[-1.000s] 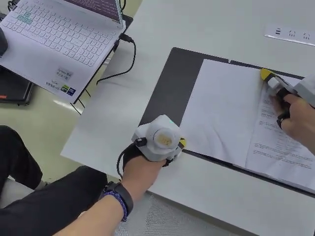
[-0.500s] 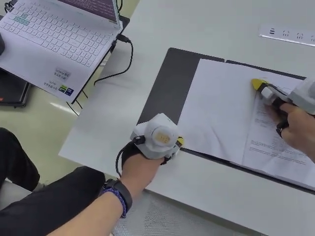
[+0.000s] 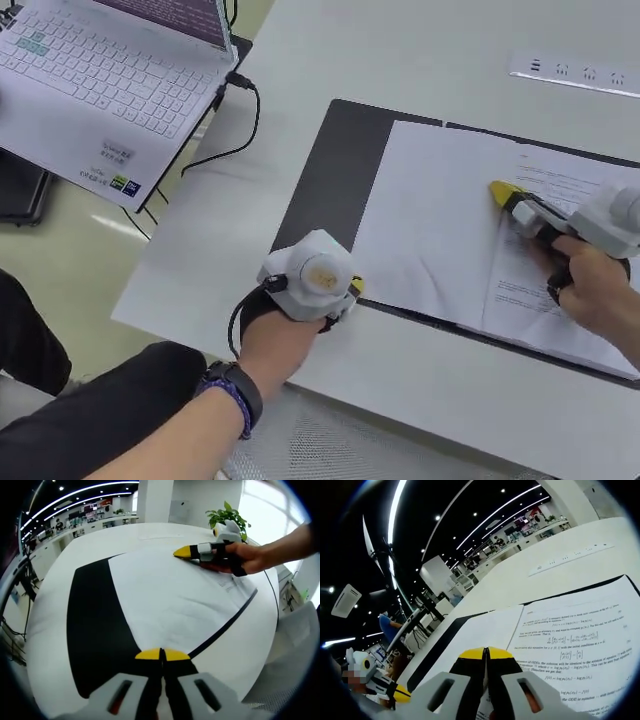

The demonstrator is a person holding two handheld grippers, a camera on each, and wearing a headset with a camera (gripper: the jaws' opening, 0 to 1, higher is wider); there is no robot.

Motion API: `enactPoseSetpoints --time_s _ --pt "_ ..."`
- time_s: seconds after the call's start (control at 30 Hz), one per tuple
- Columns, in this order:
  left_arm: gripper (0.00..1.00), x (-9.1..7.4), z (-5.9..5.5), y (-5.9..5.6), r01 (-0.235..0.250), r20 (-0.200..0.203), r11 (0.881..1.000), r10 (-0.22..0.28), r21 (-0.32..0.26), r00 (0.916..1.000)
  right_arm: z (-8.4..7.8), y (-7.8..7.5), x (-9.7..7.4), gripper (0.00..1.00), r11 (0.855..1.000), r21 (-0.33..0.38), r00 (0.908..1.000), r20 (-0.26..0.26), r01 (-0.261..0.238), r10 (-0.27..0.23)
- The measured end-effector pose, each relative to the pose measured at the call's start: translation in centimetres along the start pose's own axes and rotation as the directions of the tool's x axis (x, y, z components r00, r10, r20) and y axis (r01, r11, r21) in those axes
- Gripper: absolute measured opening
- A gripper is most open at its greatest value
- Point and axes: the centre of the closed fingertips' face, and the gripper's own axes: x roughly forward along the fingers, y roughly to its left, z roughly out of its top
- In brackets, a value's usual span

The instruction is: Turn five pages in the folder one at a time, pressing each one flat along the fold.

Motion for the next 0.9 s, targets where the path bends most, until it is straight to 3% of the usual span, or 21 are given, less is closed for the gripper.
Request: enactPoseSetpoints --time_s 0.5,0.9 --pt "0.0 0.0 0.0 -0.1 0.001 0.002 1.0 -0.001 0.009 1.0 -2.9 2.2 -3.4 0.0 0.999 0.026 0.9997 0.011 -0.023 0.023" --pt "0.0 0.0 0.0 -0.1 0.003 0.004 1.0 -0.003 0.02 1.0 -6.0 4.6 -5.9 0.0 0.998 -0.002 0.9971 -0.052 -0.056 0.056"
